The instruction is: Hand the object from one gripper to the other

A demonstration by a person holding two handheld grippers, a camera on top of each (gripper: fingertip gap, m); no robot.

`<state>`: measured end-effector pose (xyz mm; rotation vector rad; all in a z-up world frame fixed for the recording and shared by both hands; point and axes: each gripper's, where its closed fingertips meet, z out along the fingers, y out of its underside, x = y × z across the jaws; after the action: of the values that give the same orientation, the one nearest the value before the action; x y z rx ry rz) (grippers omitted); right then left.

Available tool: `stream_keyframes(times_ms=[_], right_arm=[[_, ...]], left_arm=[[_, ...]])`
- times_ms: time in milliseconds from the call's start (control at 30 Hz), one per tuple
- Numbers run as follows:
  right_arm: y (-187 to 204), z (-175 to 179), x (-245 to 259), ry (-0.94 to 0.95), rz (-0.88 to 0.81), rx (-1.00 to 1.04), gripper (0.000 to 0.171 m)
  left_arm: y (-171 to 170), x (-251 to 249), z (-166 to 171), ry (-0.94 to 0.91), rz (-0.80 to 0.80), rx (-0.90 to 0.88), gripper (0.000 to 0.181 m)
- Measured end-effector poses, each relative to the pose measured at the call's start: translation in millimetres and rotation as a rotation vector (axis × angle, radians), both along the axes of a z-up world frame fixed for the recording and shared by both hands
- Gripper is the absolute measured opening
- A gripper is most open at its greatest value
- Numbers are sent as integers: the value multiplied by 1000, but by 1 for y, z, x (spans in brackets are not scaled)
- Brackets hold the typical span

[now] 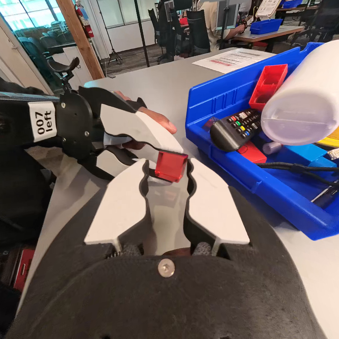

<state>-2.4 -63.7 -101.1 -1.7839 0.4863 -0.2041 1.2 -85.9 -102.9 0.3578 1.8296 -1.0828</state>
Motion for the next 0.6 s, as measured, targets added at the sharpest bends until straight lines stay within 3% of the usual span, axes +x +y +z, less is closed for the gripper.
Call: stream_keyframes(times_ms=[133,200,400,533,600], right_arm=[[-2,-3,6,-72,-51,-59,30],[-6,-2,11,-157,-92,-105,28],[-26,3,25,-567,-208,-368,27],[-24,-3,24,-710,-207,-498,27],[-19,-6,20,-749,-192,-531,27]], left_arm=[[1,3,-1,13,10,-4,29],[3,7,-4,109,23,-20,31],[17,29,-10,594,92,-149,43],[12,17,-1,988,-9,-300,46],[9,11,-1,1094,-41,-325,47]])
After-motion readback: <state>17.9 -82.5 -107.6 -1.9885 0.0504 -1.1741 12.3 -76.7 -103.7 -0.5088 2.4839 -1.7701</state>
